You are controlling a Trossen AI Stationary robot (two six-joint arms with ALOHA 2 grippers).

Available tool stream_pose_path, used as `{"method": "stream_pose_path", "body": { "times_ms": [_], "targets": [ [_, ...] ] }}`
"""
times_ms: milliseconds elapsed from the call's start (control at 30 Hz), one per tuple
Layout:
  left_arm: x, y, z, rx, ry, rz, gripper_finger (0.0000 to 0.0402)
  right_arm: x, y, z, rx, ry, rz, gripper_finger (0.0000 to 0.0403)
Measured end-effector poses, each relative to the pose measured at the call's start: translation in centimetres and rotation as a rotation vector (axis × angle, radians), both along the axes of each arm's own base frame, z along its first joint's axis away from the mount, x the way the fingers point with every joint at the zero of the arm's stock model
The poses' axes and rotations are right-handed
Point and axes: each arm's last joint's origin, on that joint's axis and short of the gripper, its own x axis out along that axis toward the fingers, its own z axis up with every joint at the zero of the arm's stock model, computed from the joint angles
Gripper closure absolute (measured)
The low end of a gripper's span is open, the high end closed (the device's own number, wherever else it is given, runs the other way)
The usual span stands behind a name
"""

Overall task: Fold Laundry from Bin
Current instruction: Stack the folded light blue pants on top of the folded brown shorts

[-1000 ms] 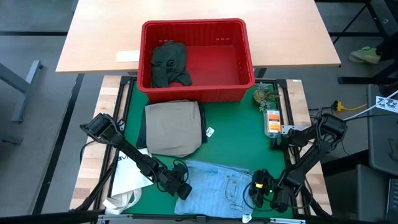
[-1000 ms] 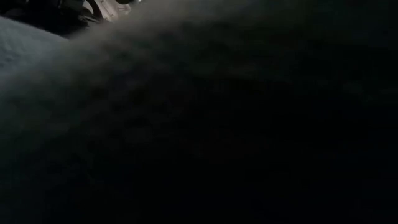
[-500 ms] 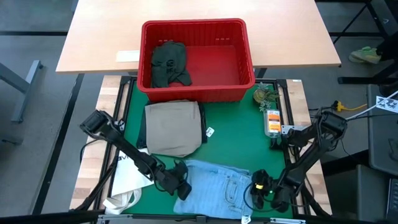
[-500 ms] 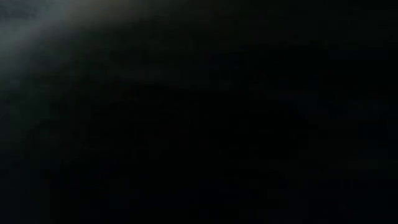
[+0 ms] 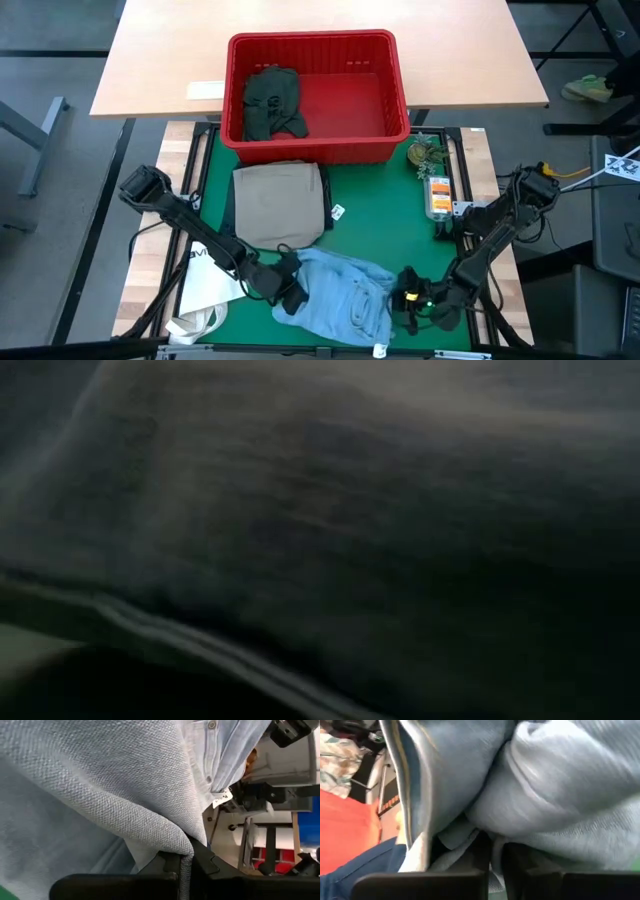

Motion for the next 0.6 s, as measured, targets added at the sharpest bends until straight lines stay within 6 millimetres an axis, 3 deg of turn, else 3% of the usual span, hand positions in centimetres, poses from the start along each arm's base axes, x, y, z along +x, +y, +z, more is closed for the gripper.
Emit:
{"method": "stream_pose_path", "body": {
  "times_ms": [333, 467, 600],
  "targets": [
    [-0.3, 0.4, 1.8, 0.017, -0.067, -0.021, 0.0401, 2.6, -1.4, 2.4, -0.097, -0.045, 0.081, 0.0382],
    [-0.4, 0.6, 2.3, 0.02, -0.085, -0.024, 0.0401, 2.8, -1.7, 3.6, -0.149, -0.081, 0.114, 0.0378],
    [-0.5, 0.4, 2.1, 0.025, -0.07, -0.029, 0.0401, 2.4, -1.8, 3.0, -0.148, -0.018, 0.118, 0.0376]
  ]
}}
